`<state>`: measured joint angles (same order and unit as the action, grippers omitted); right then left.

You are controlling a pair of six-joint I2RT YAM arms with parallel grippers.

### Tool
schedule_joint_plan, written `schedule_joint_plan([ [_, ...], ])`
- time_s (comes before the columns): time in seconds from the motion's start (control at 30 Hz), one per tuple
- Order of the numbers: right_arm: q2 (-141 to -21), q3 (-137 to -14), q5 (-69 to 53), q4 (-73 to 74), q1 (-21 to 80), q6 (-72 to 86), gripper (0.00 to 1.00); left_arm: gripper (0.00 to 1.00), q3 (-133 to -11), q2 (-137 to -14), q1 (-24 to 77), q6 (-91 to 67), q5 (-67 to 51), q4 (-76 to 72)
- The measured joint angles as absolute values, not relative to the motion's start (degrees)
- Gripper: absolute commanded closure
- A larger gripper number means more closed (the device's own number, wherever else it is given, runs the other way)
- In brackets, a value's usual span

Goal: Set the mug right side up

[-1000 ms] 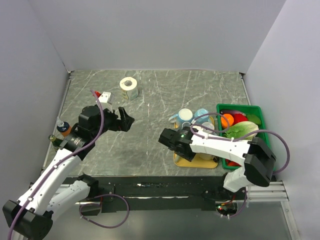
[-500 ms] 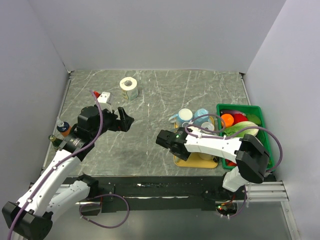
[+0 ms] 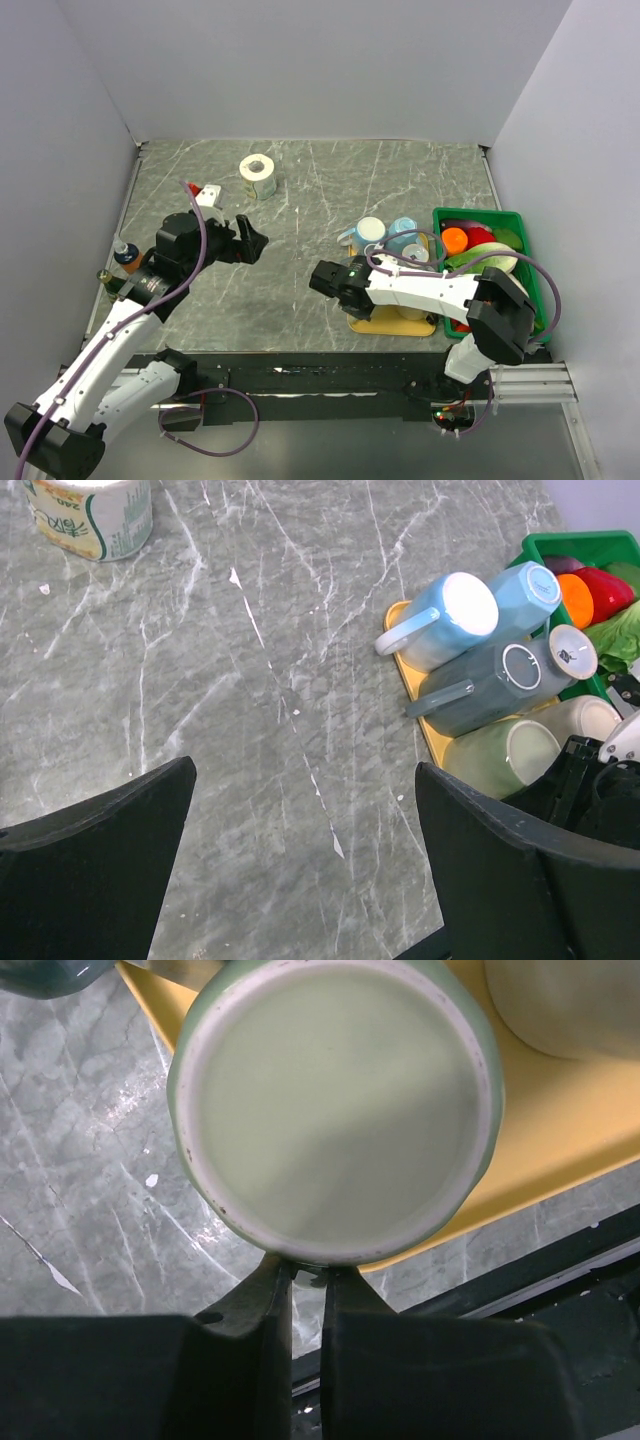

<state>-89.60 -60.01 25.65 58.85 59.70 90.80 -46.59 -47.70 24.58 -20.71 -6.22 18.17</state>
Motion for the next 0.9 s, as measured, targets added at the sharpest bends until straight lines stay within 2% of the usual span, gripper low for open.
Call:
schedule_joint_plan([
  [0.3, -85.95, -58.39, 25.71, 58.57, 60.29, 89.86, 1.00, 0.04, -46.50, -47.94, 24.58, -20.78, -7.22, 18.17],
  [0.7, -68.40, -62.00, 29.28, 61.63, 67.33, 85.25, 1.00, 0.04, -46.17, -47.92, 24.58, -22.90, -12.23, 16.47],
  [0.9, -59.53, -61.52, 30.52, 52.12, 68.12, 73.56, 1.00, 0.04, -46.22, -47.64, 24.58, -26.65, -17.72, 15.66],
])
